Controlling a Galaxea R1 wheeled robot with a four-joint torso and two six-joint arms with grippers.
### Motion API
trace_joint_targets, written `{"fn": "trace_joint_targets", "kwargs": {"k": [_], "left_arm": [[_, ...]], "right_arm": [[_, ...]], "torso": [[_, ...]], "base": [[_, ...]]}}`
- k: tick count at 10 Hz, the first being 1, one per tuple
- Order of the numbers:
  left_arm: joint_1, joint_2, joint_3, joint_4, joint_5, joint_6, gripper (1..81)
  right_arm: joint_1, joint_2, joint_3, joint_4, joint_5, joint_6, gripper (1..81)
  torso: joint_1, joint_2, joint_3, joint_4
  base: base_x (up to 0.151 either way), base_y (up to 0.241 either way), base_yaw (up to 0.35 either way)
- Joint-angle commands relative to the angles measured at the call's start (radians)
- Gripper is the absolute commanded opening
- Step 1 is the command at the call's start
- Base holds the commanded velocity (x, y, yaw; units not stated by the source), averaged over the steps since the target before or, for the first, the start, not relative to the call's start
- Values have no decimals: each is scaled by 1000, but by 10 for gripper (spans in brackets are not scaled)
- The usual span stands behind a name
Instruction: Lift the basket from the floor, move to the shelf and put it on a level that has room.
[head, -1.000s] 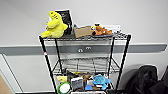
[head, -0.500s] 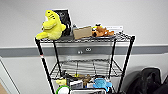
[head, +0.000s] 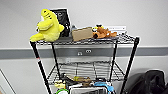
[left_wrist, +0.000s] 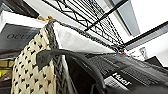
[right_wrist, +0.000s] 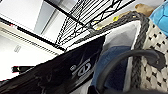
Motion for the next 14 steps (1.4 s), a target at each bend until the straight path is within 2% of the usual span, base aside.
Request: {"fn": "trace_joint_targets", "kwargs": {"k": [1,4,8,14], "left_arm": [[-137,-31,99,-2,-4,0,10],[-146,-49,122,-2,-5,0,10],[-240,-138,249,-13,-16,-5,10],[-352,-188,335,-15,-5,-69,10]], "right_arm": [[154,-15,100,36,47,2,10],[176,-24,127,39,47,2,10],[239,-52,179,75,44,2,10],[332,-99,258,126,38,2,10]], "torso": [[0,0,0,0],[1,1,0,0],[0,0,0,0],[-1,0,0,0]], "base": [[0,0,0],[0,0,0],[0,0,0],[0,0,0]]}}
